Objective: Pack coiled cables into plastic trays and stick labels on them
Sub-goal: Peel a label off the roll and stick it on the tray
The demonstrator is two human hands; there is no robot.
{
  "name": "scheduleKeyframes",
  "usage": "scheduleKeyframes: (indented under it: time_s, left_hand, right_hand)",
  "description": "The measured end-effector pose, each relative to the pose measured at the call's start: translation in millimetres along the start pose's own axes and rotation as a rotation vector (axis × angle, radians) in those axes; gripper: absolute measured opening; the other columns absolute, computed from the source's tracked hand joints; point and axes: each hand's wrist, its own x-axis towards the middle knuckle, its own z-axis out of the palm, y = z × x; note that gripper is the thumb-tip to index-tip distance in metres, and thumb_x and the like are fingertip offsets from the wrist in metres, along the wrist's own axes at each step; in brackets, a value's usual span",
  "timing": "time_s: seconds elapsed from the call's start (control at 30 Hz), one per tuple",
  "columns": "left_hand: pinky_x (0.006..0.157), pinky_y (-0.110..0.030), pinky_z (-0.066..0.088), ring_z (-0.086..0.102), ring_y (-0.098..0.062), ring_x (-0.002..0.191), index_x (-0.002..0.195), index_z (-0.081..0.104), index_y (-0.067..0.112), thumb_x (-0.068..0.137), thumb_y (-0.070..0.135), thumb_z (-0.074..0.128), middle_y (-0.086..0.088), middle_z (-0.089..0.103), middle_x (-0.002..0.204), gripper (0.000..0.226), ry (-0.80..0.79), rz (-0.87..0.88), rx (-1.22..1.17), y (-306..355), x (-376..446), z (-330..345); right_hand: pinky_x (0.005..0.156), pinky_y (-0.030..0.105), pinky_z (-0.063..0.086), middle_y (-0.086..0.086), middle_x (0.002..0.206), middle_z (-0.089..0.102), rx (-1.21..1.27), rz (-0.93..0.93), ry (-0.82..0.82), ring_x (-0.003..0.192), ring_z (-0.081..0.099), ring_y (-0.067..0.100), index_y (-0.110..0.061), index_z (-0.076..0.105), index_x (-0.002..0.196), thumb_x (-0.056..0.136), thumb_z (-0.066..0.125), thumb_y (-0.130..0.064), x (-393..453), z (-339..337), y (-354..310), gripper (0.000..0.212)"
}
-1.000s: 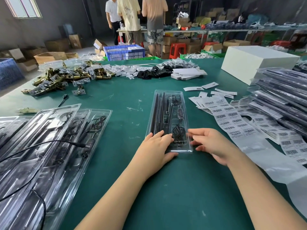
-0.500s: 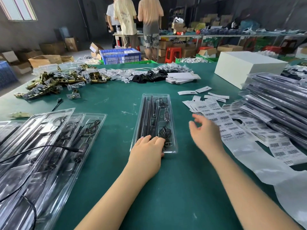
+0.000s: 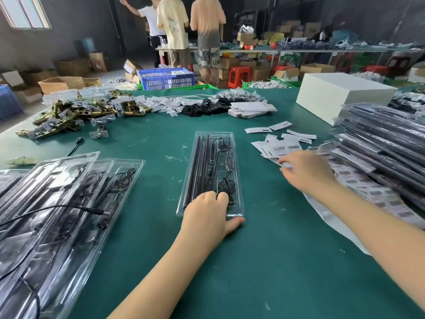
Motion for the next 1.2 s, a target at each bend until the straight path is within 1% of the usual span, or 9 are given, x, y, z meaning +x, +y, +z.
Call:
scheduleKeyframes:
  time_s: [0.1,0.23,0.37,0.47,0.63,0.87,1.0,1.1,1.2]
  left_hand:
    - [0.074,-0.027,0.044,0.055,-0.015,0.099,0.110,0.049,0.023,0.082,0.077,0.038,0.006,0.051,0.106,0.062,-0.022,-0.022,-0.006,-1.7,-2.2,-0.4]
    - [0.059,-0.025,0.037,0.058,-0.016,0.089,0.113,0.051,0.025,0.081,0.078,0.033,0.007,0.050,0.105,0.064,0.002,-0.027,0.068,-0.4,-2.4,-1.6]
    - [0.038,-0.018,0.026,0.054,-0.014,0.046,0.079,0.064,0.023,0.069,0.079,0.044,0.006,0.055,0.070,0.061,0.124,-0.021,0.132,2.3,-3.0,-10.1]
    - [0.035,-0.015,0.025,0.045,-0.013,0.034,0.064,0.062,0.022,0.059,0.078,0.062,0.006,0.050,0.057,0.057,0.192,-0.015,0.120,2.5,-1.7,-7.7]
    - [0.034,-0.016,0.027,0.045,-0.012,0.033,0.063,0.064,0.023,0.056,0.080,0.064,0.007,0.050,0.055,0.057,0.193,-0.021,0.109,0.8,-0.7,-5.7]
    - [0.034,-0.015,0.030,0.046,-0.013,0.033,0.063,0.065,0.024,0.058,0.080,0.060,0.008,0.052,0.054,0.057,0.228,-0.007,0.085,-2.0,1.1,-1.9]
    - [0.034,-0.018,0.036,0.049,-0.014,0.036,0.066,0.066,0.024,0.065,0.079,0.046,0.008,0.055,0.057,0.059,0.243,-0.004,0.076,-3.7,1.2,0.6]
    - [0.035,-0.019,0.039,0.053,-0.014,0.039,0.071,0.069,0.024,0.069,0.079,0.037,0.007,0.058,0.060,0.064,0.217,-0.001,0.094,-5.1,1.1,1.4]
    - [0.038,-0.022,0.044,0.057,-0.015,0.044,0.078,0.070,0.023,0.071,0.080,0.030,0.006,0.062,0.067,0.070,0.179,-0.011,0.104,-6.0,-0.9,-0.3]
  right_hand:
    - [0.091,0.034,0.040,-0.001,0.121,0.057,-0.249,-0.053,-0.117,0.115,0.052,0.024,-0.029,0.062,0.119,0.092,0.053,-0.022,8.1,21.1,-24.1,0.030]
    - [0.082,0.035,0.042,0.004,0.115,0.054,-0.490,0.053,-0.184,0.107,0.054,0.027,-0.020,0.061,0.114,0.082,0.055,-0.003,16.0,26.8,-22.7,0.037]
    - [0.073,0.033,0.041,0.008,0.120,0.052,-0.528,0.147,-0.207,0.108,0.056,0.029,-0.019,0.059,0.125,0.087,0.049,-0.003,25.0,30.9,-10.2,0.042]
    - [0.077,0.034,0.035,0.009,0.131,0.046,-0.415,0.238,-0.286,0.118,0.050,0.029,-0.027,0.050,0.133,0.091,0.043,-0.015,29.9,35.6,-3.3,0.044]
    - [0.088,0.035,0.039,0.007,0.134,0.048,-0.495,0.222,-0.285,0.122,0.046,0.027,-0.025,0.049,0.134,0.094,0.042,-0.016,33.1,39.0,-7.0,0.042]
    - [0.088,0.034,0.038,-0.003,0.100,0.064,-0.645,0.074,-0.197,0.098,0.060,0.021,-0.026,0.065,0.099,0.078,0.057,-0.002,27.9,32.5,-7.4,0.034]
    - [0.078,0.032,0.030,-0.004,0.099,0.062,-0.528,0.166,-0.101,0.098,0.057,0.021,-0.026,0.068,0.092,0.082,0.060,-0.011,24.6,27.0,-3.1,0.019]
    - [0.086,0.036,0.033,0.000,0.113,0.058,-0.454,0.163,0.018,0.106,0.050,0.026,-0.025,0.070,0.090,0.088,0.060,-0.022,21.0,28.2,-5.5,0.011]
    - [0.092,0.039,0.035,0.005,0.109,0.064,-0.330,0.163,0.107,0.105,0.054,0.029,-0.016,0.069,0.096,0.094,0.049,-0.024,15.9,27.1,-17.0,0.021]
